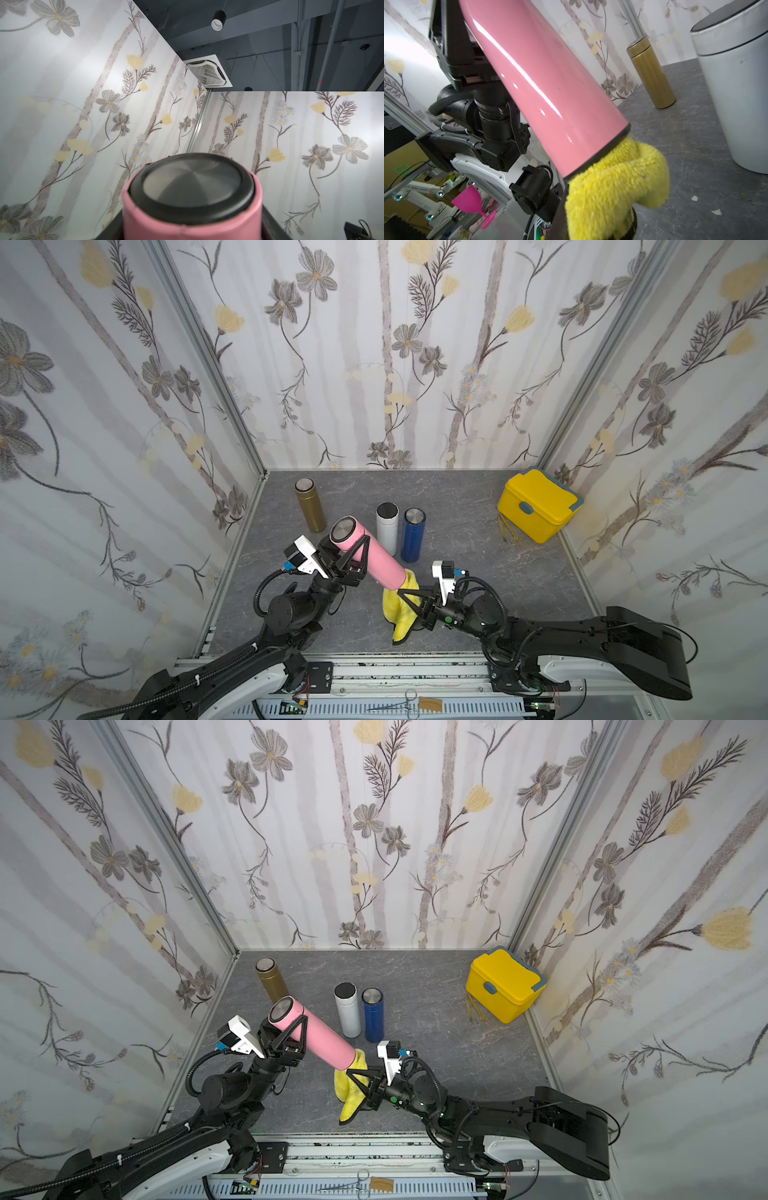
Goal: Wipe the surface of the thermos
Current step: Wipe the dirt from the surface of the thermos.
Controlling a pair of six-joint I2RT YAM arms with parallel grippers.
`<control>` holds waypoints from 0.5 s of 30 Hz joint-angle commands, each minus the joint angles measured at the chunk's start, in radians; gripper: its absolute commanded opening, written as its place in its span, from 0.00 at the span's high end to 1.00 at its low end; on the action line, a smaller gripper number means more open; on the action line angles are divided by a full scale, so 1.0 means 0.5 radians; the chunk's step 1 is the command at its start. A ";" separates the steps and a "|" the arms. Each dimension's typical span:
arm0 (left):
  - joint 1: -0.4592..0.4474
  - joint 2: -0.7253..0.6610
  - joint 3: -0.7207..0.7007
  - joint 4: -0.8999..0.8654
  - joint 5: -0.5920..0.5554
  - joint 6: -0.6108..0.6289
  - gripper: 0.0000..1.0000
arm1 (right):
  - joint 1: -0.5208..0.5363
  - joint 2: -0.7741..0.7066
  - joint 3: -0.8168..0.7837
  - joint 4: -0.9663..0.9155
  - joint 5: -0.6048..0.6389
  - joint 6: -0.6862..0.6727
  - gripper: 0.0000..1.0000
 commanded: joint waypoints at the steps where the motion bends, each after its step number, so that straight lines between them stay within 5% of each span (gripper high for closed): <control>1: 0.077 0.053 0.027 -0.307 -0.274 0.298 1.00 | -0.046 -0.306 -0.048 -0.260 0.358 -0.027 1.00; 6: 0.219 0.252 0.017 -0.257 -0.542 0.443 1.00 | -0.208 -0.778 -0.090 -0.874 0.634 0.038 1.00; 15: 0.391 0.725 -0.012 0.194 -0.536 0.404 1.00 | -0.455 -1.093 0.004 -1.488 0.966 -0.040 1.00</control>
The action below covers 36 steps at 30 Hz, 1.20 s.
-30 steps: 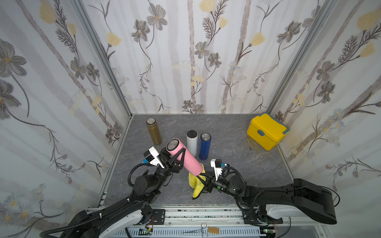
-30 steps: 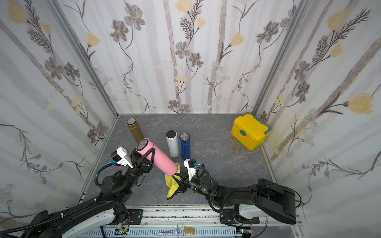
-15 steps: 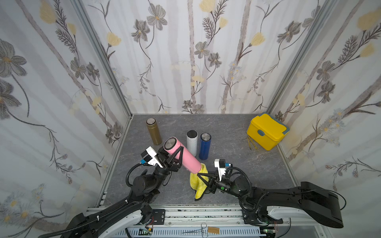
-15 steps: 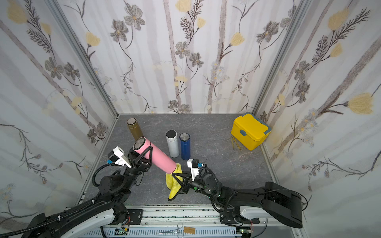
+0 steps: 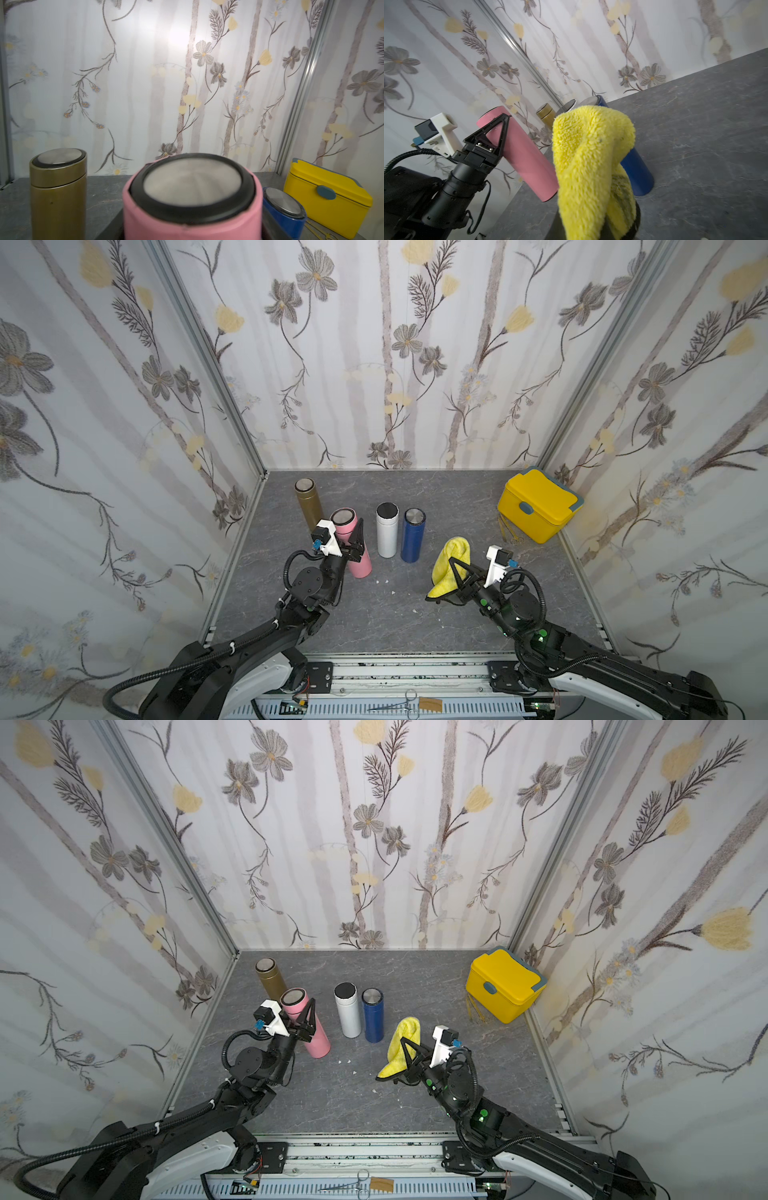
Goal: Wipe the surface of the thermos
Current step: Wipe the dirt from the surface of the thermos, then place the thermos at the center of the board.
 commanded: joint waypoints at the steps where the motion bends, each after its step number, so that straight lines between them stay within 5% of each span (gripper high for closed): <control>1: 0.051 0.253 0.056 0.455 -0.010 -0.010 1.00 | -0.071 -0.048 0.060 -0.266 0.210 -0.052 1.00; 6: 0.067 0.767 0.312 0.775 -0.194 0.212 1.00 | -0.190 0.032 0.183 -0.502 0.365 -0.170 1.00; 15: 0.171 1.239 0.702 0.867 -0.286 0.488 1.00 | -0.439 0.062 0.126 -0.571 0.726 -0.293 1.00; 28: 0.444 1.890 1.276 0.835 -0.142 0.433 1.00 | -0.848 0.536 0.131 -0.268 0.621 -0.375 1.00; 36: 0.588 2.105 1.379 0.844 -0.005 0.207 1.00 | -1.055 0.796 0.098 -0.104 0.442 -0.304 1.00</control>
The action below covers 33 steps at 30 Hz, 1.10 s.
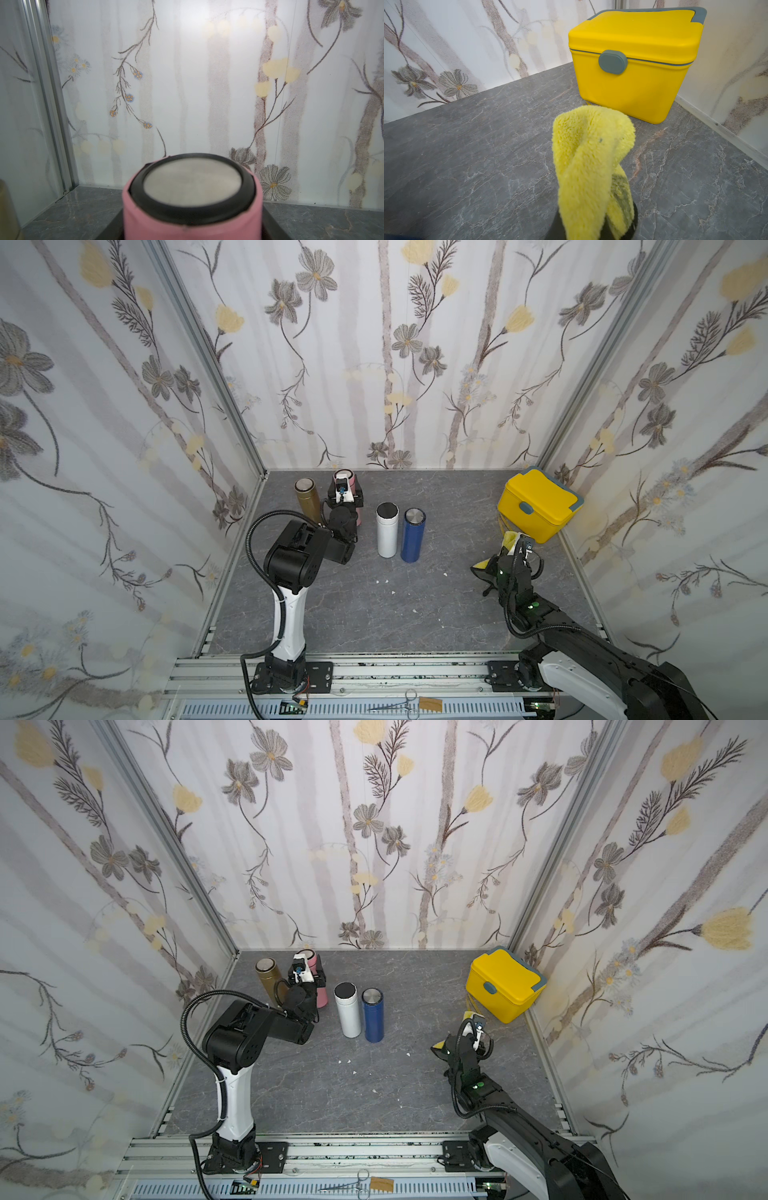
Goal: Wipe the surface of the thermos
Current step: Place the thermos at the center of the board.
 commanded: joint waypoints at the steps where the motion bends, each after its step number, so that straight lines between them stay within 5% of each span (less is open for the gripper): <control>1: 0.034 0.036 0.033 0.127 0.113 -0.144 1.00 | -0.025 0.066 0.004 0.146 -0.069 0.036 1.00; 10: 0.048 0.129 0.119 -0.034 0.087 -0.144 0.99 | -0.058 0.101 -0.006 0.193 -0.127 0.041 1.00; 13: 0.048 0.088 0.113 -0.086 0.076 -0.191 0.51 | -0.062 0.103 -0.003 0.187 -0.145 0.039 1.00; 15: 0.046 0.048 0.105 -0.138 0.100 -0.215 0.27 | -0.063 0.093 -0.006 0.186 -0.155 0.039 1.00; 19: 0.043 -0.008 0.097 -0.212 0.166 -0.226 0.00 | -0.065 0.076 -0.021 0.196 -0.168 0.036 1.00; 33: 0.000 -0.413 -0.148 -0.367 0.124 -0.259 0.00 | -0.072 0.090 -0.016 0.200 -0.197 0.027 1.00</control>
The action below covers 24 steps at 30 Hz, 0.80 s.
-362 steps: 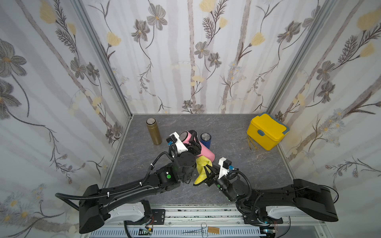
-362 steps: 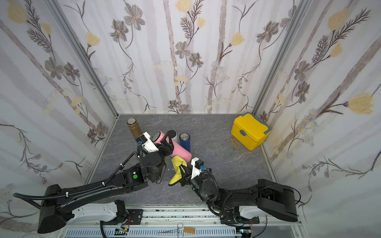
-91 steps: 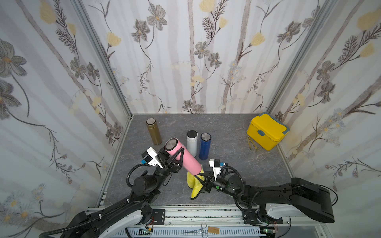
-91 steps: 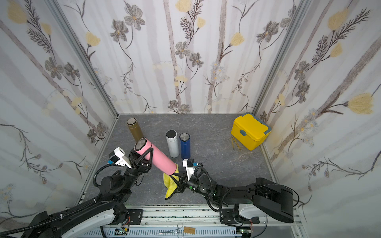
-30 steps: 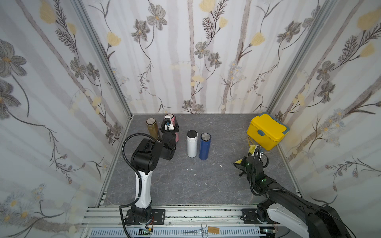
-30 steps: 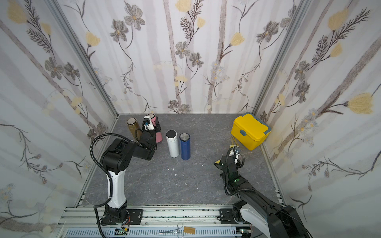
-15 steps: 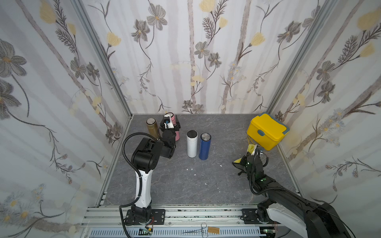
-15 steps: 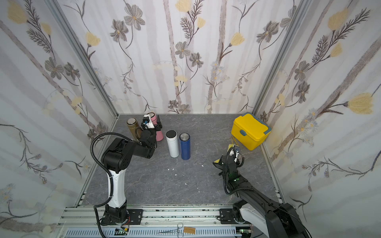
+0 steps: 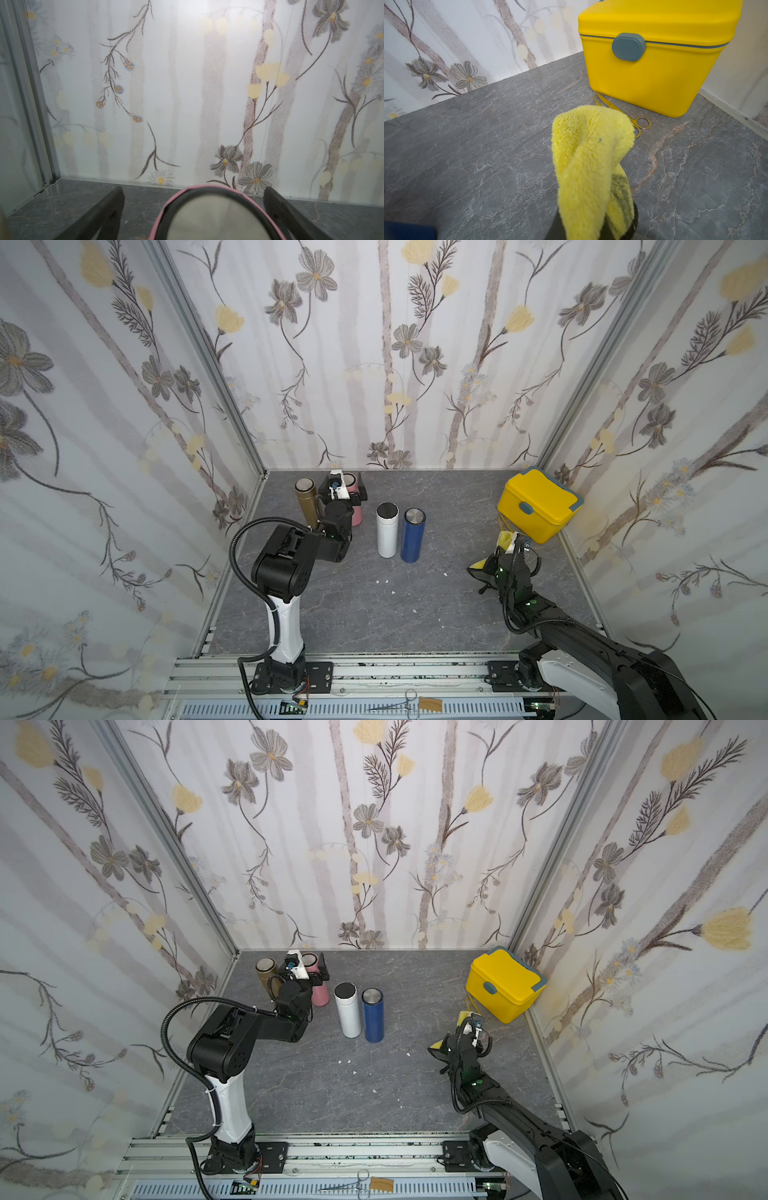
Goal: Wipe the surface of the thermos
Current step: Place the thermos at the center of the board, then pick up the thermos from the center of the board.
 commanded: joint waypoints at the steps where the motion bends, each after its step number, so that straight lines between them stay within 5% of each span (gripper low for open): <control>1: -0.013 -0.144 -0.066 -0.064 -0.028 -0.054 0.00 | -0.002 0.001 -0.003 0.072 0.003 0.014 1.00; 16: -0.171 -1.233 -0.703 -0.508 0.670 -0.466 0.00 | -0.002 -0.008 0.002 0.049 -0.049 0.008 1.00; 24: -0.311 -1.371 -0.837 -0.632 0.882 -0.383 0.00 | -0.005 -0.020 -0.005 0.043 -0.062 0.009 1.00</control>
